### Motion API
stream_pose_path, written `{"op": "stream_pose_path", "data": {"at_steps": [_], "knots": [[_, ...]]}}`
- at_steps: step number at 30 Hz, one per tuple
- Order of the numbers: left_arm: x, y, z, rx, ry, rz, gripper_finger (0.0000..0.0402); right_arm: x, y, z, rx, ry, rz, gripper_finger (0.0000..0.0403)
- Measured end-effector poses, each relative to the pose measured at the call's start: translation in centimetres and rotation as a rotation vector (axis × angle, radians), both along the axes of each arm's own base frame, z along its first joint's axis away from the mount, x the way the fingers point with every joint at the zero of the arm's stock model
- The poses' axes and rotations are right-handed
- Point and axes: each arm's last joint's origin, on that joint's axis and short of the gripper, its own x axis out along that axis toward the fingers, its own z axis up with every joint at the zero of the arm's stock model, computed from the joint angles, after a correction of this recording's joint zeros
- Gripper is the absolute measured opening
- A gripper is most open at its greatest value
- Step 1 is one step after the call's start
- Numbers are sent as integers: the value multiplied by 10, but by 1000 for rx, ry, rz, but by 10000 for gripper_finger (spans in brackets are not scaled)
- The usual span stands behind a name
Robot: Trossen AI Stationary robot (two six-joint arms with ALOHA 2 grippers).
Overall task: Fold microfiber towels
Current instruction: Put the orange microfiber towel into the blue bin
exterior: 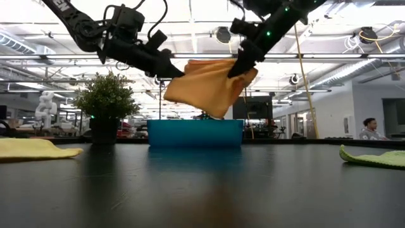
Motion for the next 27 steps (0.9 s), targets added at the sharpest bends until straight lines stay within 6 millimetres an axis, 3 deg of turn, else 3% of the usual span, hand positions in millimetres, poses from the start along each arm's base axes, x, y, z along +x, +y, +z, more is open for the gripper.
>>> {"op": "stream_pose_path", "data": {"at_steps": [7,12,27], "knots": [[12,7,-26,-15,29,32,0,1,-16,-18,72,64,0,0],[13,9,-28,-3,27,67,0,6,-23,-31,70,109,6,0],[18,13,-50,-19,92,90,0,6,-30,-30,52,94,66,0]]}}
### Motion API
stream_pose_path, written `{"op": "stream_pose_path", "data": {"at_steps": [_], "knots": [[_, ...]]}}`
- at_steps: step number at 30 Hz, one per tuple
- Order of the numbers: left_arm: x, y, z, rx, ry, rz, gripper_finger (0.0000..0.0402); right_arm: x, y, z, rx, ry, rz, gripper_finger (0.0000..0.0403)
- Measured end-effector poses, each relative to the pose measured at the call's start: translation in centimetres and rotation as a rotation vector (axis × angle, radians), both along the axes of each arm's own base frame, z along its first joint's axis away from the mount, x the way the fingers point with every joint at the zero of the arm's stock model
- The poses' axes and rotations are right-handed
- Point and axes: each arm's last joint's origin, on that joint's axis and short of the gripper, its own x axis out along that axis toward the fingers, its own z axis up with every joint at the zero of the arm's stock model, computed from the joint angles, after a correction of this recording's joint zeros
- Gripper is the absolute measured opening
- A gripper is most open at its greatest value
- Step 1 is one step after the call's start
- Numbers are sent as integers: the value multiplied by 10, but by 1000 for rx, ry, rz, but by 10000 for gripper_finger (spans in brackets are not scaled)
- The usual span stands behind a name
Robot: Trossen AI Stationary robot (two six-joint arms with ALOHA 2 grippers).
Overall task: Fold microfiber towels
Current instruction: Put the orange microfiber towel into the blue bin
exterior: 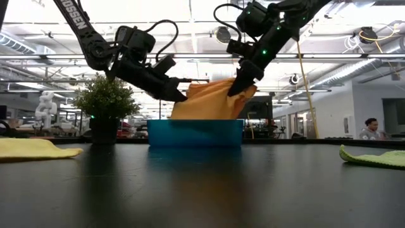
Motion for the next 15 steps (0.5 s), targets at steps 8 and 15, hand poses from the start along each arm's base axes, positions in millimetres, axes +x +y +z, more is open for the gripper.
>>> {"op": "stream_pose_path", "data": {"at_steps": [8,15], "knots": [[0,1,-2,10,9,40,0,2,-7,-8,30,7,13,0],[-3,-5,-11,-22,68,64,0,12,-11,-30,54,55,21,0]]}}
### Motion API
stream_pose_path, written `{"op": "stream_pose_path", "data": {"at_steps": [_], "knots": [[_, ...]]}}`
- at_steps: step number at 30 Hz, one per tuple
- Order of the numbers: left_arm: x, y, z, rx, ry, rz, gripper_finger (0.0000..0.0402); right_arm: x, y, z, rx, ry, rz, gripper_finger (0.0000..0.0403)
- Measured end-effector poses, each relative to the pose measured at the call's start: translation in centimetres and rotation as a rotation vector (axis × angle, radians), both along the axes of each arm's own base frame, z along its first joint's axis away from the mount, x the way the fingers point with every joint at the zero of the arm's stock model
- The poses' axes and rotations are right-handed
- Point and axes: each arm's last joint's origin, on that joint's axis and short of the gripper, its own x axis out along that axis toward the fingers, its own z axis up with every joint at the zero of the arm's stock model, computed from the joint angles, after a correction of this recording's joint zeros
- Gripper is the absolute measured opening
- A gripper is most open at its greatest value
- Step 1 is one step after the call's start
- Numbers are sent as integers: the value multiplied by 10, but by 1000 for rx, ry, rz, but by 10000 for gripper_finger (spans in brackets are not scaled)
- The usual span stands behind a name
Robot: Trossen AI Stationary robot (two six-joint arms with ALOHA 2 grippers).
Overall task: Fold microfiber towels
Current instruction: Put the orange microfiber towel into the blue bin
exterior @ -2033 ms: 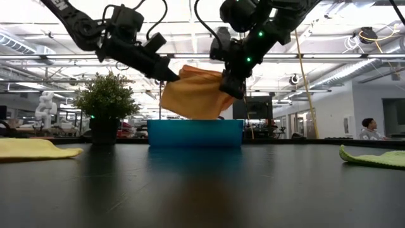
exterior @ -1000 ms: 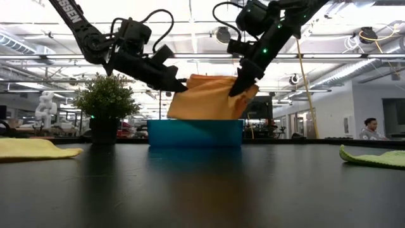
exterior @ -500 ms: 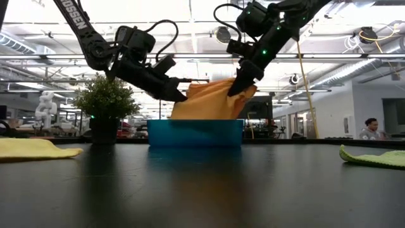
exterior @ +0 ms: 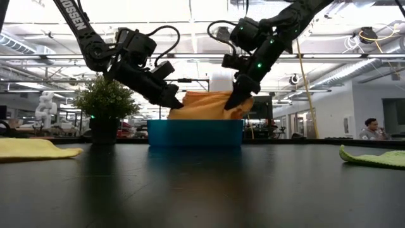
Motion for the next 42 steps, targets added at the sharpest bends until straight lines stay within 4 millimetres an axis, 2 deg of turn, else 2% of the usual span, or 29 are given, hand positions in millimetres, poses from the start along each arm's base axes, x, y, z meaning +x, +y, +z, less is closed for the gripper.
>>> {"op": "stream_pose_path", "data": {"at_steps": [6,13,18,29,36,42], "knots": [[-5,-2,-5,-6,13,8,7,6,-3,-1,-61,-30,-2,0],[-9,-2,-11,-4,82,23,51,6,-11,1,-105,-57,-15,0],[-10,-2,-12,-2,100,42,78,7,-14,-8,-95,-39,-19,0],[-5,-6,-7,21,47,18,76,24,-26,-37,-167,-40,34,0],[-4,-6,-6,20,45,9,76,25,-39,-36,-255,-72,-36,16],[-4,-7,-6,17,34,-8,76,23,-42,-36,-253,-71,-42,58]]}}
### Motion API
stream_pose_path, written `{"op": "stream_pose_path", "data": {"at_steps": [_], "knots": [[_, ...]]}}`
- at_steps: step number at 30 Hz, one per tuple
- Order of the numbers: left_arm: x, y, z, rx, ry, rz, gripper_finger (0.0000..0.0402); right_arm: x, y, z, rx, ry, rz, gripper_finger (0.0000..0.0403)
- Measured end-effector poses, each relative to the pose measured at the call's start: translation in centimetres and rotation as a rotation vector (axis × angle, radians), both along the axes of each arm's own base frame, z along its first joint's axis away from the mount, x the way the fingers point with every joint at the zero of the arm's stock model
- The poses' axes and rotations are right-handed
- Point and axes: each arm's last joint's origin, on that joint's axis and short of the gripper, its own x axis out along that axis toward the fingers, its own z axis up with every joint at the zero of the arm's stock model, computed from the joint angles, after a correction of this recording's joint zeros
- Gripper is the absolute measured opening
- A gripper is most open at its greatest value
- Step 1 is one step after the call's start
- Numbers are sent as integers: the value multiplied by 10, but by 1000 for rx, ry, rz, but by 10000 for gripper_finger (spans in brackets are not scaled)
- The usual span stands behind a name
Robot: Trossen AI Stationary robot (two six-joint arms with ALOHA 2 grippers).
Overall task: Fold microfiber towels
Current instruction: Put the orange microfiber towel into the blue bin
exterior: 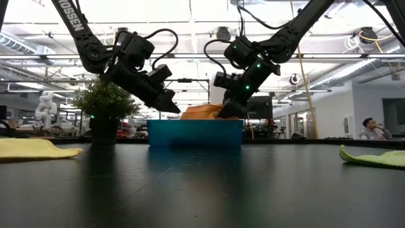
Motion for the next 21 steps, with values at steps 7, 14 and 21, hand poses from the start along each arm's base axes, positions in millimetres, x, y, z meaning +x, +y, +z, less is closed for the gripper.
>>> {"op": "stream_pose_path", "data": {"at_steps": [7,14,21], "knots": [[2,-3,1,0,-4,-11,76,0,-2,5,-59,-9,-62,158],[3,-6,1,3,-9,-22,76,1,-7,23,-170,-101,-157,223],[4,-6,2,10,-14,-24,76,1,0,27,-160,-98,-146,235]]}}
